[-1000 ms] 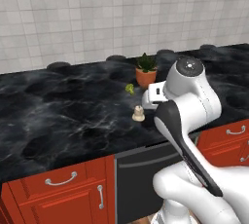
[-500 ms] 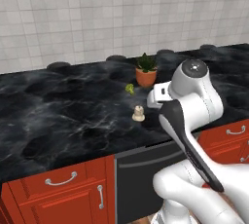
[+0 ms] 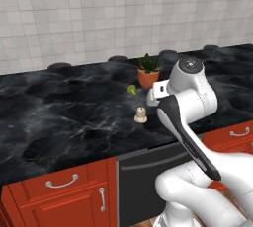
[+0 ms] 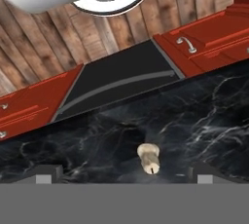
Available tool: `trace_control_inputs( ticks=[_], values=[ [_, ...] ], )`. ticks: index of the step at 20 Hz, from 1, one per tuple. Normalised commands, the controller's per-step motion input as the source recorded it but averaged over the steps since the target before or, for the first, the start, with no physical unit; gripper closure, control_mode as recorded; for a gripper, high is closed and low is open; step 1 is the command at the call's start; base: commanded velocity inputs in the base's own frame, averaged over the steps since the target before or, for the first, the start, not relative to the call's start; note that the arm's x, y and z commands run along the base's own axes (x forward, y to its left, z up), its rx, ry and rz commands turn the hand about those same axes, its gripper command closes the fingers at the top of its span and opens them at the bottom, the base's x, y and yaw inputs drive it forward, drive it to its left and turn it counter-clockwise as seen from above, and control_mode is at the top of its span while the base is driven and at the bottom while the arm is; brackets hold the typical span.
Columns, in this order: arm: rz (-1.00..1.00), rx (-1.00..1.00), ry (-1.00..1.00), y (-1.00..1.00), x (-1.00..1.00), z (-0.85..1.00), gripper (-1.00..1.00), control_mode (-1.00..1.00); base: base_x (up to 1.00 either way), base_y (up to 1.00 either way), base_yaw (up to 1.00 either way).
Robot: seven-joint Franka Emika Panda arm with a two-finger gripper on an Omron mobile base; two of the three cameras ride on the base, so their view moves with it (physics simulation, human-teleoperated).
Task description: Pick the candle and jar from the dining table and place them in the open cabinet. Close the cabinet after placing the objects.
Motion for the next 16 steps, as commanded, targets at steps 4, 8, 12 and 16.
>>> trace_control_inputs(
  ticks=[4, 8, 12, 16],
  values=[
    [0.0, 0.0, 0.04, 0.0, 0.26, -0.24, -1.0, -1.0, 0.0, 0.0, 0.0],
    [0.0, 0.0, 0.02, 0.0, 0.29, -0.31, -1.0, -1.0, 0.0, 0.0, 0.0],
    [0.0, 0.0, 0.0, 0.0, 0.32, -0.32, -1.0, -1.0, 0.0, 0.0, 0.0],
    [0.0, 0.0, 0.0, 0.01, 0.36, -0.31, -1.0, -1.0, 0.0, 0.0, 0.0]
  ],
)
